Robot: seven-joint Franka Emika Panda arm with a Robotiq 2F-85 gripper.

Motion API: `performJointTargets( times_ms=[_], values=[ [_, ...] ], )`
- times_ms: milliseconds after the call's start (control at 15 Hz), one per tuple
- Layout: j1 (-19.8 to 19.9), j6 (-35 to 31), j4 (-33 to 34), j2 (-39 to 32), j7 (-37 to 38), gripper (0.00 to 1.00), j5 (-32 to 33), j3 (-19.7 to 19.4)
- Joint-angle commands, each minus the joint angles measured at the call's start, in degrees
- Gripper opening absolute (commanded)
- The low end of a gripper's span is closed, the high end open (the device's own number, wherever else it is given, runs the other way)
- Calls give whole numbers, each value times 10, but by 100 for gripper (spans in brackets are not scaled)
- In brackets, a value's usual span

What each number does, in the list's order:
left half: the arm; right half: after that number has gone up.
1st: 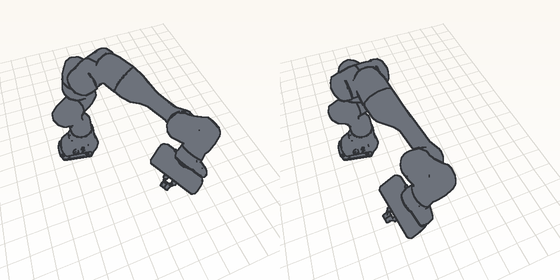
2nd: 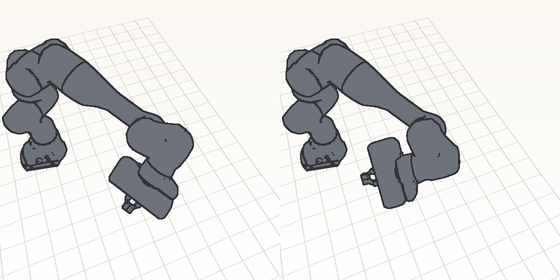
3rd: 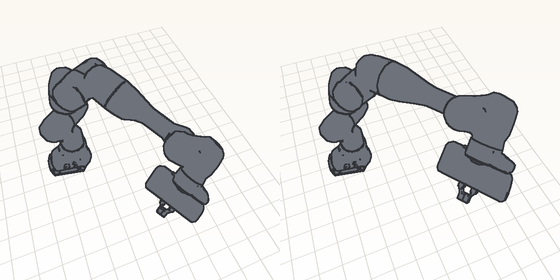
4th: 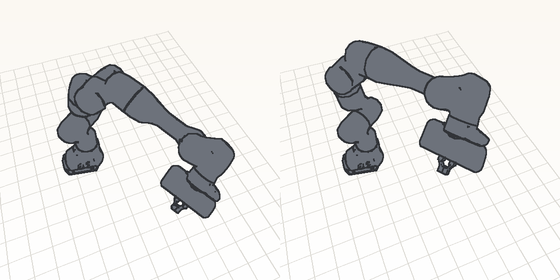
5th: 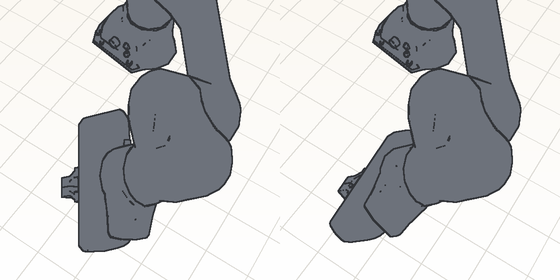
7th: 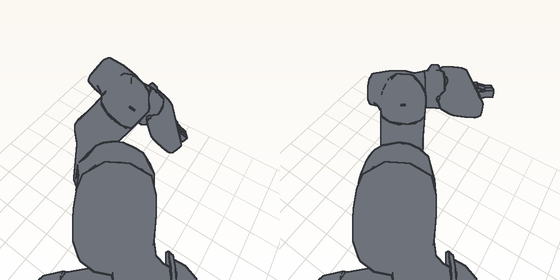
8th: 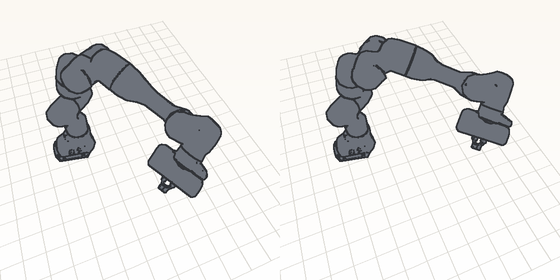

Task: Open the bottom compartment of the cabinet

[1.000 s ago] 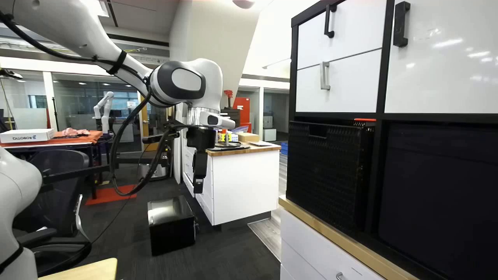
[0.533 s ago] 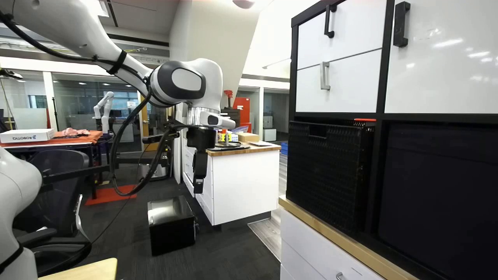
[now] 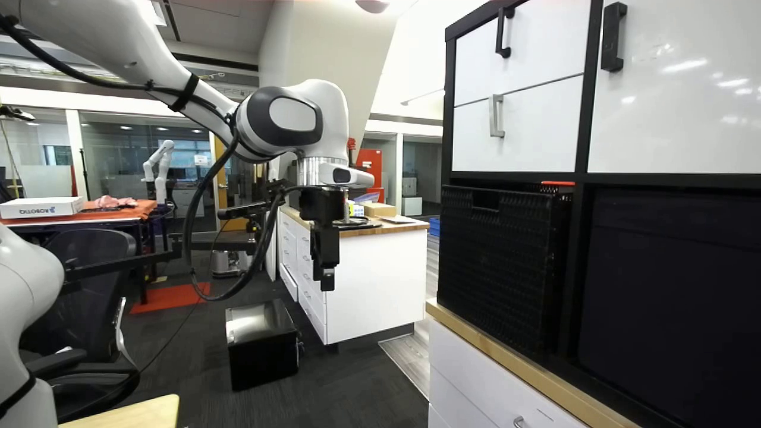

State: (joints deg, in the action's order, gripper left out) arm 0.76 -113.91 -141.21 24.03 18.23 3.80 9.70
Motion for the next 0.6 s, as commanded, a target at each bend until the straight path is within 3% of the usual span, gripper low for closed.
performJointTargets(
  times_ms=[0, 533],
  values=[
    [-2, -28, 34, -34, -49, 100, 20, -26],
    [-14, -90, 106, -109, -232, 100, 59, -58]
  ],
)
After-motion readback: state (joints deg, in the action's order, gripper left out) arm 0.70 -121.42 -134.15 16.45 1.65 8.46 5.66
